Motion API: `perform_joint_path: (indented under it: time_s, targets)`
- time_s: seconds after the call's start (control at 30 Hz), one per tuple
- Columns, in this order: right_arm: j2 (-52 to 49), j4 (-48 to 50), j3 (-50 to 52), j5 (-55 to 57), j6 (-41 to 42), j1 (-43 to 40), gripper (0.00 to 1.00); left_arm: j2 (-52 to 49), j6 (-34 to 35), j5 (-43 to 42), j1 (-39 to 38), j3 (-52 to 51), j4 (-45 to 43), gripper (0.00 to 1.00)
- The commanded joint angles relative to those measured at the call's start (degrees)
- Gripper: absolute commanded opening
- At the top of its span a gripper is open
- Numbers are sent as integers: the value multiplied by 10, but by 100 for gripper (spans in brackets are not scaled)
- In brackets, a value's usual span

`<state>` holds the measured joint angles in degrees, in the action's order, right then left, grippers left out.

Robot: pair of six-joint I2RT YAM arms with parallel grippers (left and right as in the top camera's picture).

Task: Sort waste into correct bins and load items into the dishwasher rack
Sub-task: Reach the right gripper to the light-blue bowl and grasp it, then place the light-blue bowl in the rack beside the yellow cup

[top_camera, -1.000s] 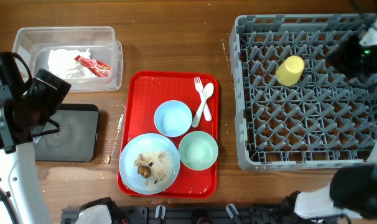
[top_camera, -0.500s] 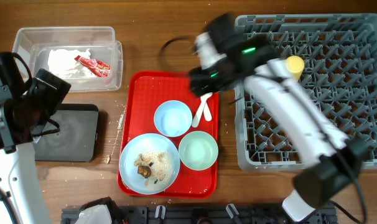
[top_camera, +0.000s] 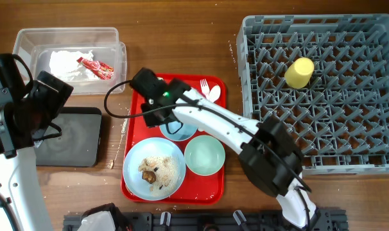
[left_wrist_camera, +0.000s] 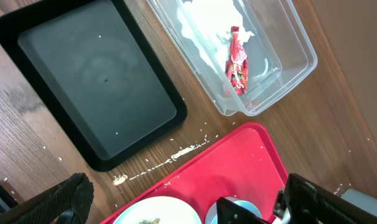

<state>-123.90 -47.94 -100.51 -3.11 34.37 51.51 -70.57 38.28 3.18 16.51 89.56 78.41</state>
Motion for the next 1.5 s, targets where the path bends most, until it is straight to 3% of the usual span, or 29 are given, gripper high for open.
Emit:
perform_joint_path:
  time_s: [0.0, 0.13, 0.27, 0.3, 0.4, 0.6, 0.73, 0.93, 1.0, 1.2, 1.37, 1.47]
  targets:
    - [-42, 3, 1, 52, 40, 4, 44, 0, -1, 6, 1, 0, -1, 100]
    - [-61, -5, 1, 48, 47, 4, 40, 0, -1, 6, 1, 0, -1, 100]
    - [-57, -9, -5, 41, 46, 4, 15, 0, -1, 6, 1, 0, -1, 100]
    - [-57, -17, -13, 35, 46, 3, 5, 0, -1, 6, 1, 0, -1, 100]
    - [-36, -68, -63, 32, 40, -9, 4, 0, -1, 6, 1, 0, -1, 100]
    - [63, -139, -148, -81, -87, -90, 4, 0, -1, 6, 1, 0, -1, 100]
    - [152, -214, -148, -114, -143, -209, 4, 0, -1, 6, 1, 0, -1, 100]
    - [208, -346, -144, -226, -305, -429, 4, 0, -1, 6, 1, 0, -1, 100]
    - [208, -371, -108, -381, -426, -519, 4, 0, -1, 6, 1, 0, -1, 100]
    - [208, -386, 62, -642, -628, -650, 4, 0, -1, 6, 1, 0, -1, 100]
    - [207, -362, 180, -702, -694, -681, 4, 0, -1, 6, 1, 0, -1, 100]
    - [200, -291, 234, -680, -631, -681, 4, 0, -1, 6, 1, 0, -1, 100]
